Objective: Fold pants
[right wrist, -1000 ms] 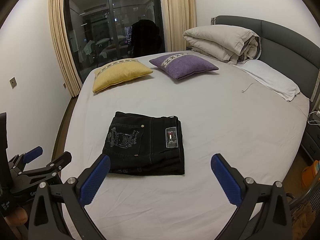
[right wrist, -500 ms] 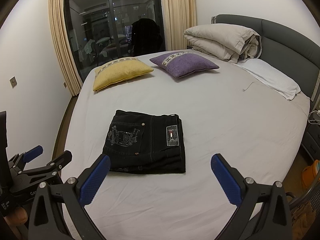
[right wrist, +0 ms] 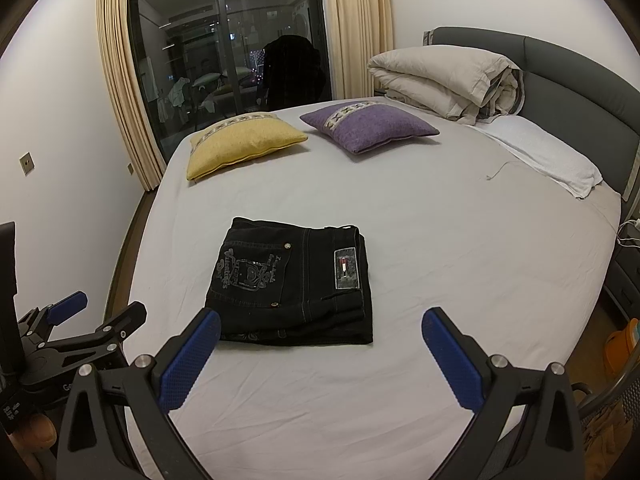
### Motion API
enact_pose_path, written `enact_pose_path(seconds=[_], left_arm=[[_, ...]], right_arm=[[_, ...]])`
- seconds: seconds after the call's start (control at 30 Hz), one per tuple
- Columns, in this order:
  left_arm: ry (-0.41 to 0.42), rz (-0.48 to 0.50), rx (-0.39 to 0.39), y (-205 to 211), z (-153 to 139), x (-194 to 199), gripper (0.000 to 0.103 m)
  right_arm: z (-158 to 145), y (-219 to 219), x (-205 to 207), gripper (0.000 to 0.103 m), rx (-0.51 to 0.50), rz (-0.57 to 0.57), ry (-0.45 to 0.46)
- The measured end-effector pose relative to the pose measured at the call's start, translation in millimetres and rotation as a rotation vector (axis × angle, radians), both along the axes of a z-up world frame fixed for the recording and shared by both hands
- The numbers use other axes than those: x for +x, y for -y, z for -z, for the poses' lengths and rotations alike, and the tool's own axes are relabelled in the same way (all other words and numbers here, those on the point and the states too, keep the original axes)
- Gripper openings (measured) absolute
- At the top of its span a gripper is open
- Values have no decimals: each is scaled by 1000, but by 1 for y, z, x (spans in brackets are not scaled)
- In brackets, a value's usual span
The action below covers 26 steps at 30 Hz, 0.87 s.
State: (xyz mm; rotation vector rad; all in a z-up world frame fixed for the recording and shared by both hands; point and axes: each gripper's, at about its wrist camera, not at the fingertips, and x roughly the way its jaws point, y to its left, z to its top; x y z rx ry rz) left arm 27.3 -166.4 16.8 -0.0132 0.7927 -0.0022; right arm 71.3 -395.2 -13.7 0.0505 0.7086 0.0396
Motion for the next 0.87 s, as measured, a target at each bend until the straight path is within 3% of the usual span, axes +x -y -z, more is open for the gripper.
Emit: enact_pose_path(seconds=[0.87], left_arm=[[0,18,14,3,5,-1,103]], right_arm=[[12,2,-9,103,5,-13,-13]])
